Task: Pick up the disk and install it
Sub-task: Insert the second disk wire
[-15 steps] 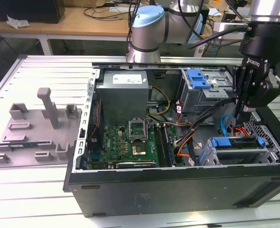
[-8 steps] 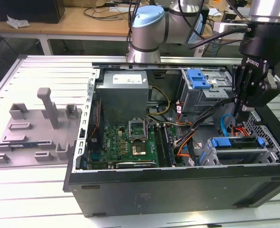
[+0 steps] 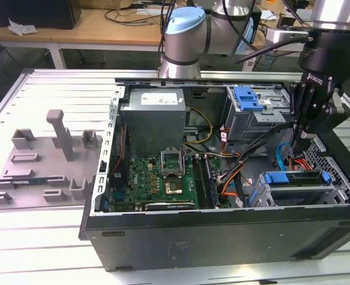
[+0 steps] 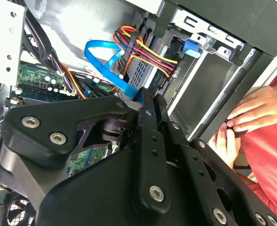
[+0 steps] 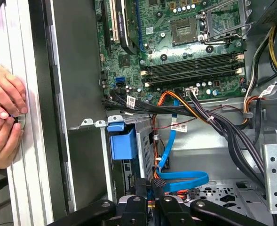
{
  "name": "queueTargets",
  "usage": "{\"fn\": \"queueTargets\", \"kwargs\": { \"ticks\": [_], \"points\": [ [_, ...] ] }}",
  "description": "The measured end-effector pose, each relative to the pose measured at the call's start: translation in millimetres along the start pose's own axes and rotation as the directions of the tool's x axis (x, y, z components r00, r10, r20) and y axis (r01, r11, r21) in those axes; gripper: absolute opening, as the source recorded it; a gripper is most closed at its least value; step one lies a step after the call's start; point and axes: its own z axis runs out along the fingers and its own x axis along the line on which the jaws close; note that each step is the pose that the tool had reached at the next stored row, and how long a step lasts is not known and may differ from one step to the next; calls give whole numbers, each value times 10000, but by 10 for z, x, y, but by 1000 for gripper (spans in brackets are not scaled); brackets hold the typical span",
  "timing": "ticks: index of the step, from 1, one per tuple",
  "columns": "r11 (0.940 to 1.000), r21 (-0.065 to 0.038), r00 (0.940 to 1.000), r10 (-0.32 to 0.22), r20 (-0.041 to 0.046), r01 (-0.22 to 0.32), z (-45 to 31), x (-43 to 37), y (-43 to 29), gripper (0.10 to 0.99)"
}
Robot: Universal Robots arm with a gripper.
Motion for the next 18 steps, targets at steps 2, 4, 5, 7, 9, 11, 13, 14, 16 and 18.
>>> {"fn": "queueTargets", "kwargs": {
  "ticks": [2, 4, 5, 7, 9, 11, 13, 14, 16, 18],
  "points": [
    [10000, 0, 10000, 0, 0, 0, 1, 0, 0, 161],
    [10000, 0, 10000, 0, 1, 0, 1, 0, 0, 161],
    [10000, 0, 10000, 0, 0, 0, 1, 0, 0, 161],
    [10000, 0, 10000, -6, 18, 6, 8, 13, 1, 161],
    [10000, 2, 10000, -27, 63, 27, 21, 60, 2, 161],
    [10000, 2, 9999, -43, 140, 43, 39, 118, 0, 161],
    [10000, 5, 9995, -66, 319, 66, 64, 189, -7, 161],
    [10000, 12, 9993, -81, 375, 81, 68, 203, -8, 161],
    [9999, 41, 9983, -136, 559, 134, 80, 238, -12, 161],
    [9998, 65, 9973, -188, 708, 183, 88, 258, -14, 161]
  ]
}}
